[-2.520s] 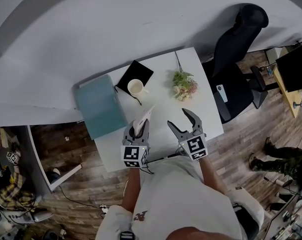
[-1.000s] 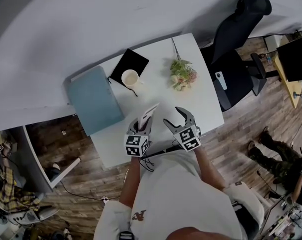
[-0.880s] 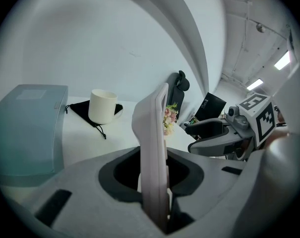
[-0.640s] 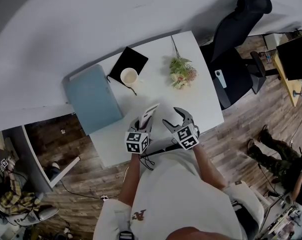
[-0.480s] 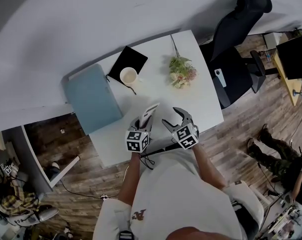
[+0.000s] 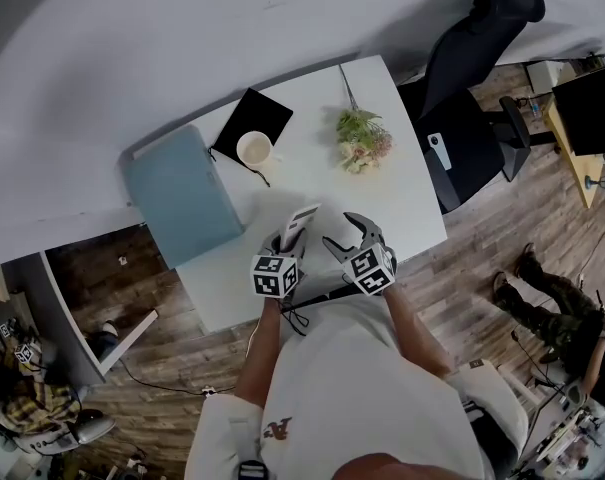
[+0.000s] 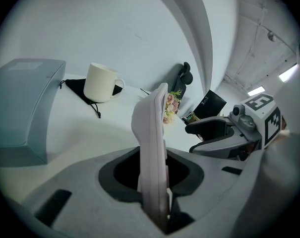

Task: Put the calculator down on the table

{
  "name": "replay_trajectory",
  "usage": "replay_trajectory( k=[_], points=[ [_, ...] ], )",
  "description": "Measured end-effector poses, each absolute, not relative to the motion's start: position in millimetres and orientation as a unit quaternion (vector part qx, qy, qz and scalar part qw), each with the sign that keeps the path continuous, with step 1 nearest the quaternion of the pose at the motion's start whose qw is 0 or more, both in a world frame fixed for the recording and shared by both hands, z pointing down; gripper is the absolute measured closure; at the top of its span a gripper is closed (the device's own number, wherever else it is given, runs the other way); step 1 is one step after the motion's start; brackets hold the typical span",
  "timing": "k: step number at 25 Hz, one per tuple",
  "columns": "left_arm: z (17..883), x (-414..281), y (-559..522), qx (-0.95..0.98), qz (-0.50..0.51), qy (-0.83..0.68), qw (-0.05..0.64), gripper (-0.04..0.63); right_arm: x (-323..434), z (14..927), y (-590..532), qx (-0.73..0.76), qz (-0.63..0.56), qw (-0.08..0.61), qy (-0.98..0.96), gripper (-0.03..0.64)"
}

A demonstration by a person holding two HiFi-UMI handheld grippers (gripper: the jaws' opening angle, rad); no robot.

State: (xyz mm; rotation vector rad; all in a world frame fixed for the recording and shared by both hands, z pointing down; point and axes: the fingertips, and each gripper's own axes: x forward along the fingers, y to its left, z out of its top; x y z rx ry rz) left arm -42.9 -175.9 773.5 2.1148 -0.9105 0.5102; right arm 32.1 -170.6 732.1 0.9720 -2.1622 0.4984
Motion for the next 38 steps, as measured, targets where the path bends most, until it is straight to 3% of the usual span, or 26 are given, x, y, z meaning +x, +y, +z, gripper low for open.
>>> replay_trajectory(
  k=[26, 38],
  points=[
    [792, -39, -169, 0.807, 0.191, -0.351, 0.435, 0.46, 31, 736, -162, 0.365, 0.198, 0.362, -0.834, 0.311],
    [799, -54, -171, 0.796, 0.213, -0.385, 0.415, 0.383, 27, 735, -159, 0.364, 0.19, 0.364, -0.836, 0.313]
  ],
)
